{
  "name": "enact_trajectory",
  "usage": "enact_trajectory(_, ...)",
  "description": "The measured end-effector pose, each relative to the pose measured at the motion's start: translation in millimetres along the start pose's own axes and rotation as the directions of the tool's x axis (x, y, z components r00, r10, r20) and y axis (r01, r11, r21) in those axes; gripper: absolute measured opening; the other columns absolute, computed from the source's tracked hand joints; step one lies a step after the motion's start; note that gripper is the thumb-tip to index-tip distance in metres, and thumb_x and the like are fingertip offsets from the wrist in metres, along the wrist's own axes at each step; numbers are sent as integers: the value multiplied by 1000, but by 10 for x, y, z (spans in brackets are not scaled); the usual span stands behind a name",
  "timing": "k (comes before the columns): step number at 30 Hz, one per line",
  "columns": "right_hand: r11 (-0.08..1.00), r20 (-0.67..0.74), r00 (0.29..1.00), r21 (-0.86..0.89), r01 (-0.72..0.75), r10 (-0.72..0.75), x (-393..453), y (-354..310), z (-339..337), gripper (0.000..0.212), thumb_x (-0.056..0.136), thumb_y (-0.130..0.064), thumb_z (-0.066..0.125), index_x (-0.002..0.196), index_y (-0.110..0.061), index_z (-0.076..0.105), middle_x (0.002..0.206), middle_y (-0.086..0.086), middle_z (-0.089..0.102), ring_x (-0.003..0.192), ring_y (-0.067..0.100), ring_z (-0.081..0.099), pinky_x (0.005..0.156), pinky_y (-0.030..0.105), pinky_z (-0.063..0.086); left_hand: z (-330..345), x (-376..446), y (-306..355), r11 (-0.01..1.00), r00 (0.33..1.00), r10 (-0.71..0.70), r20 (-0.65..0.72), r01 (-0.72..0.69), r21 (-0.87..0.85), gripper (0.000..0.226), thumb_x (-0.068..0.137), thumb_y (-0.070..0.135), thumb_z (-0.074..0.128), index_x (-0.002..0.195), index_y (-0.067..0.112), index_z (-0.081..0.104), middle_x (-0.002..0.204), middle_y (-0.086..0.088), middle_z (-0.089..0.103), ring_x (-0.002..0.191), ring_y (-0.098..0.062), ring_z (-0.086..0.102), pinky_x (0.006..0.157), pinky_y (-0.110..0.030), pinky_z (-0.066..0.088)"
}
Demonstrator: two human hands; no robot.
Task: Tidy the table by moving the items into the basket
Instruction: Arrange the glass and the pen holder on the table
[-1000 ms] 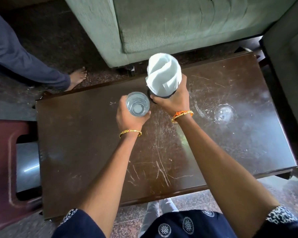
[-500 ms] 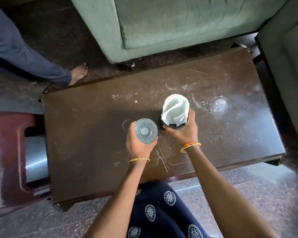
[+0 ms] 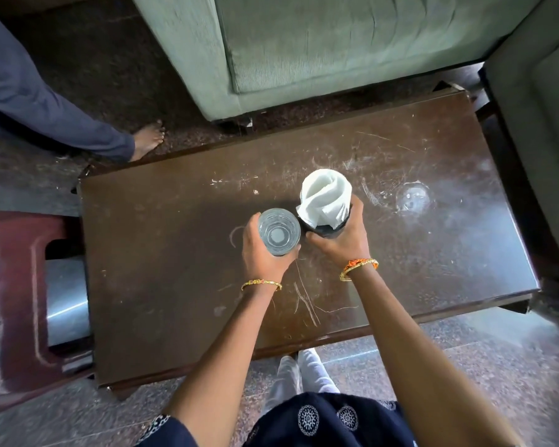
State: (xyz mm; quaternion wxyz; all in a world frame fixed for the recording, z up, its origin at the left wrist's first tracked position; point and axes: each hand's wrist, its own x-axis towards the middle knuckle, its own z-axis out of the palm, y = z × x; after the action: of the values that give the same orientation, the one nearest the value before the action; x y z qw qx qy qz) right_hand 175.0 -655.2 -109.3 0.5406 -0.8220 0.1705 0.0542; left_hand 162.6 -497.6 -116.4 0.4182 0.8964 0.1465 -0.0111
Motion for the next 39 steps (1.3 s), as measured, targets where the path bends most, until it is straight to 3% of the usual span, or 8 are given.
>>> enact_trajectory(4, 999, -118, 993, 37, 25, -21, -118, -325, -115, 95, 64, -49, 72, 141, -15, 27, 144, 7, 30, 134, 21, 31, 111, 44, 32, -12, -11, 7, 999, 999, 37, 11, -37, 4, 90, 49, 22, 90, 124, 1, 45, 119, -14, 55, 103, -5, 33, 82, -12, 29)
enact_trajectory(11, 942, -65, 991, -324, 91, -118, 124, -739, -88, 29, 85, -28, 52, 110, -20, 64, 150, 10, 24, 134, 32, 27, 104, 46, 32, -43, -113, -16, 996, 997, 41, 64, -46, 80, 117, 50, 29, 88, 143, 7, 20, 140, -14, 35, 125, -16, 25, 108, -34, 28)
enact_trajectory(18, 948, -106, 993, -310, -77, 46, 198, -620, -70, 23, 88, -18, 50, 103, -14, 66, 137, 11, 41, 126, 29, 40, 97, 36, 40, -61, -114, -87, 1000, 999, 6, 42, -6, 18, 101, 55, 18, 86, 138, 5, 32, 133, -14, 42, 126, -25, 40, 107, -39, 38)
enact_trajectory(22, 992, -236, 964, -37, 117, -122, 31, -622, -188, 30, 75, -13, 51, 97, -17, 71, 132, 7, 48, 120, 12, 45, 97, 19, 39, -71, -39, -85, 999, 998, 43, 47, -44, 18, 101, 52, 20, 87, 137, 4, 35, 130, -12, 50, 118, -20, 38, 100, -34, 37)
enact_trajectory(25, 986, -441, 897, 135, 94, -25, -165, -398, -231, 57, 62, 3, 37, 102, -30, 60, 123, 1, 57, 106, 16, 58, 81, 23, 51, -96, 30, -100, 997, 992, 45, 115, -51, 50, 101, 52, 26, 87, 138, 15, 35, 131, -3, 51, 114, -15, 36, 92, -29, 37)
enact_trajectory(29, 981, -174, 966, 76, -180, 191, -253, 37, -63, 75, 70, 6, 59, 135, -17, 29, 141, 7, 40, 130, 23, 41, 103, 36, 44, -152, 67, -112, 998, 988, 57, 141, -62, 32, 87, 49, 30, 87, 124, 24, 43, 117, 10, 58, 93, 6, 31, 78, -16, 32)
enact_trajectory(32, 989, -33, 988, -8, -150, 150, -186, 170, 130, 105, 57, -19, 82, 139, -26, 18, 139, 6, 39, 128, 25, 39, 106, 44, 39, -157, 88, -104, 998, 992, 50, 115, -52, 17, 84, 48, 29, 86, 121, 22, 46, 114, 10, 59, 99, -4, 46, 77, -7, 26)
enact_trajectory(39, 997, -235, 969, -17, -78, 72, -27, 247, 322, 92, 53, -37, 82, 128, -25, 31, 126, 3, 49, 117, 23, 42, 94, 33, 41, -139, 161, -134, 997, 993, 75, 89, -78, 27, 84, 49, 35, 83, 122, 22, 44, 117, 7, 59, 108, -18, 56, 96, -45, 45)
